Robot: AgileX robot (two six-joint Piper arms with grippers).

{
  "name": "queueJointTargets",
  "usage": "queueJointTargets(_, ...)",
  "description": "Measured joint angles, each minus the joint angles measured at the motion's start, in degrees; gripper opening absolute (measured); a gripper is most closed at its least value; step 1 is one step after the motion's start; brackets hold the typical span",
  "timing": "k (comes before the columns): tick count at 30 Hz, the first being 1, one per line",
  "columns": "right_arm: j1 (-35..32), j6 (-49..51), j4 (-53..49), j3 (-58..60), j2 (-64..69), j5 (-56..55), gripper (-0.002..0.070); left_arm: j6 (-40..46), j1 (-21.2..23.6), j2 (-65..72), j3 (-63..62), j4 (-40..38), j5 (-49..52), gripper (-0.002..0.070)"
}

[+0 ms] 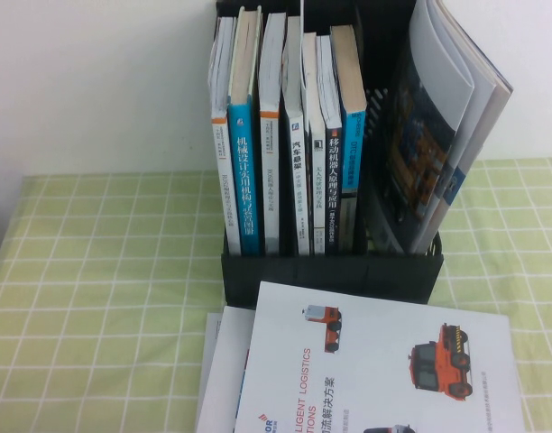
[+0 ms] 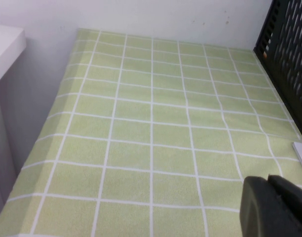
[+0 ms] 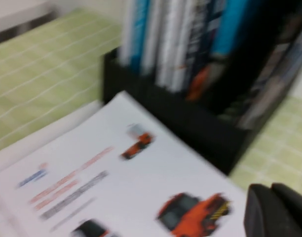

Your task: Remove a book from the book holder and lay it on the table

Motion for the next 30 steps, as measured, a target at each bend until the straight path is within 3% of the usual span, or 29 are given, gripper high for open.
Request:
queueJointTargets(6,-17.13,-0.20,-1.12,5.04,-15.14,1.00,0.0000,0.00,0.00,0.00,0.00,0.00,0.10,-0.0003)
queueJointTargets(13,-28.29,-0.20,-2.28,14.65,-24.90,1.36,0.0000,-0.26,0.00,0.00,0.00,0.00,0.10,-0.0003)
queueJointTargets(19,-30.05,-0.20,-2.16,20.49,-24.90,1.49,-0.0001,-0.98,0.00,0.00,0.00,0.00,0.10,-0.0003)
queueJointTargets(30,-30.05,-0.20,0.17,20.93,-24.90,2.65,-0.0001,-0.96,0.00,0.00,0.00,0.00,0.10,-0.0003)
